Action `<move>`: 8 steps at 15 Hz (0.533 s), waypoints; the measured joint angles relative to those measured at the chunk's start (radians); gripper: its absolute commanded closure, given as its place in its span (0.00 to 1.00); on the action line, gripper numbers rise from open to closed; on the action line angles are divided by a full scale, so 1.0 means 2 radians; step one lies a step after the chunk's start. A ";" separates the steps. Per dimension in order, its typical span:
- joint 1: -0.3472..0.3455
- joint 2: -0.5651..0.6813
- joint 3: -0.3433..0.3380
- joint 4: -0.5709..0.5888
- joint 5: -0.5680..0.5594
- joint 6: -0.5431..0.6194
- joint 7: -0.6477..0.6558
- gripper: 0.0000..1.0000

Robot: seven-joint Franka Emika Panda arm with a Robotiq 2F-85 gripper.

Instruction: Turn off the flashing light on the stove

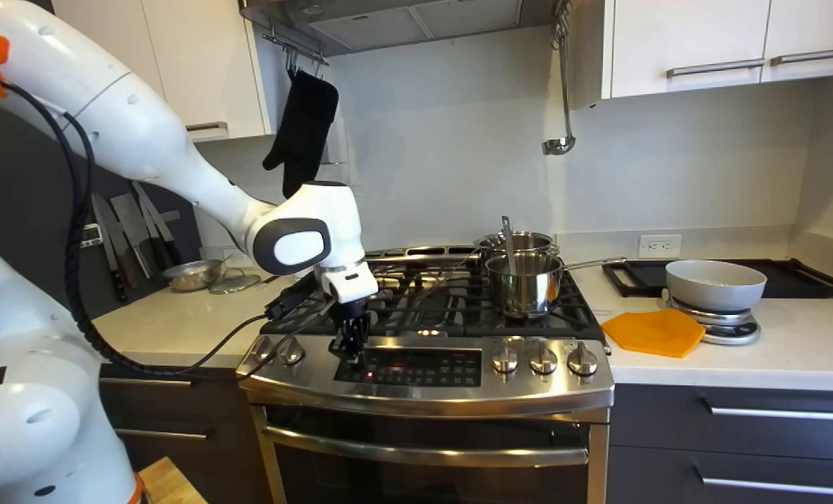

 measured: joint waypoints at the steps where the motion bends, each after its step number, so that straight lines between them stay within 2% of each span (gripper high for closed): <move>1: 0.001 0.000 -0.001 0.000 0.000 0.000 0.000 1.00; 8: 0.007 0.016 -0.003 0.001 0.000 0.004 0.000 1.00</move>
